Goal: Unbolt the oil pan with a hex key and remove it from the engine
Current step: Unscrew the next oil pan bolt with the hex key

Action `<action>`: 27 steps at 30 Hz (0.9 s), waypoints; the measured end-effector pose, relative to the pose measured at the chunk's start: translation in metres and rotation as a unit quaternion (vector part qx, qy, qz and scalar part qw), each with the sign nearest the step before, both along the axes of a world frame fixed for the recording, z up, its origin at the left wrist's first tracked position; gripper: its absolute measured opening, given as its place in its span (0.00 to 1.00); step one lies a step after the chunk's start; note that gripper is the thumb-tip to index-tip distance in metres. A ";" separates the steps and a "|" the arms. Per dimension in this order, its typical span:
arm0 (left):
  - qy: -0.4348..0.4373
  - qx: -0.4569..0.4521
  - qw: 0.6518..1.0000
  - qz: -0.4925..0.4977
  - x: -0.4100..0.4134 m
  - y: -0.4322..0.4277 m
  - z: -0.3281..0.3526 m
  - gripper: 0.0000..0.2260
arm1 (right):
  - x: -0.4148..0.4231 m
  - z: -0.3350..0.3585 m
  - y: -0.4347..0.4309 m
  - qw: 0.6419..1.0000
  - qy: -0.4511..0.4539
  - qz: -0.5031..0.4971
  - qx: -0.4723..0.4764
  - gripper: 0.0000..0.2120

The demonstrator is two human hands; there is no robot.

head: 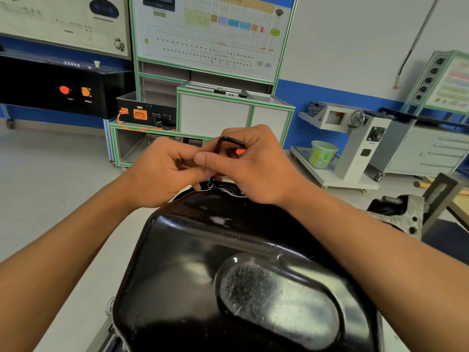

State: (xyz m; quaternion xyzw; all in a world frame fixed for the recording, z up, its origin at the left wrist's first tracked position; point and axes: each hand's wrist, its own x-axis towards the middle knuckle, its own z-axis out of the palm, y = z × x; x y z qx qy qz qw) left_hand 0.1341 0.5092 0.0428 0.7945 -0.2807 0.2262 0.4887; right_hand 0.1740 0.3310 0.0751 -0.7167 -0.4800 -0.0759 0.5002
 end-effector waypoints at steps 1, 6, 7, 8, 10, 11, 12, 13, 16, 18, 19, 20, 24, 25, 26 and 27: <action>-0.006 0.007 1.000 0.009 -0.001 -0.001 -0.001 0.09 | 0.000 -0.001 0.000 1.000 0.003 0.006 0.002 0.01; -0.030 -0.054 0.997 0.048 -0.003 -0.007 -0.005 0.07 | -0.001 0.000 0.000 1.000 0.010 0.013 0.018 0.07; -0.029 -0.072 0.995 0.056 -0.002 -0.006 -0.006 0.07 | 0.000 0.000 -0.001 0.999 0.024 0.017 0.031 0.07; -0.030 -0.084 0.994 0.059 -0.001 -0.005 -0.007 0.07 | 0.000 0.000 -0.001 0.998 0.036 0.021 0.040 0.05; -0.045 -0.095 0.993 0.057 -0.002 -0.006 -0.007 0.08 | 0.001 0.000 0.000 0.998 0.036 0.024 0.034 0.05; -0.054 -0.091 0.993 0.052 -0.002 -0.006 -0.006 0.09 | 0.001 -0.001 0.000 0.999 0.028 0.024 0.022 0.05; -0.060 -0.084 0.994 0.048 -0.003 -0.006 -0.006 0.10 | 0.001 -0.001 0.001 0.999 0.019 0.024 0.012 0.06; -0.059 -0.079 0.994 0.044 -0.003 -0.007 -0.004 0.10 | 0.002 -0.002 0.002 1.000 0.010 0.025 0.006 0.07; -0.042 -0.063 0.997 0.010 -0.004 -0.007 -0.002 0.07 | 0.003 -0.003 0.003 1.000 -0.011 0.020 0.004 0.08; -0.026 -0.031 0.999 -0.013 -0.004 -0.004 -0.003 0.06 | 0.003 -0.002 0.003 1.000 -0.020 0.015 0.001 0.08; -0.018 -0.017 1.000 -0.014 -0.004 -0.002 -0.004 0.07 | 0.003 -0.002 0.004 1.000 -0.027 0.013 -0.004 0.08; -0.012 -0.010 1.000 -0.012 -0.004 -0.001 -0.005 0.07 | 0.002 -0.001 0.004 0.999 -0.033 0.012 -0.010 0.08; -0.033 -0.025 0.999 0.005 -0.001 0.001 -0.008 0.08 | 0.000 -0.001 0.004 0.998 -0.057 0.015 -0.031 0.10; -0.047 -0.028 0.998 0.015 -0.001 -0.001 -0.007 0.08 | 0.000 -0.001 0.004 0.998 -0.057 0.016 -0.032 0.10; -0.061 -0.029 0.998 0.014 0.000 -0.002 -0.006 0.05 | -0.001 0.000 0.004 0.998 -0.056 0.016 -0.030 0.09; -0.072 -0.031 0.997 0.007 0.001 -0.004 -0.005 0.02 | -0.001 0.000 0.004 0.998 -0.055 0.016 -0.028 0.09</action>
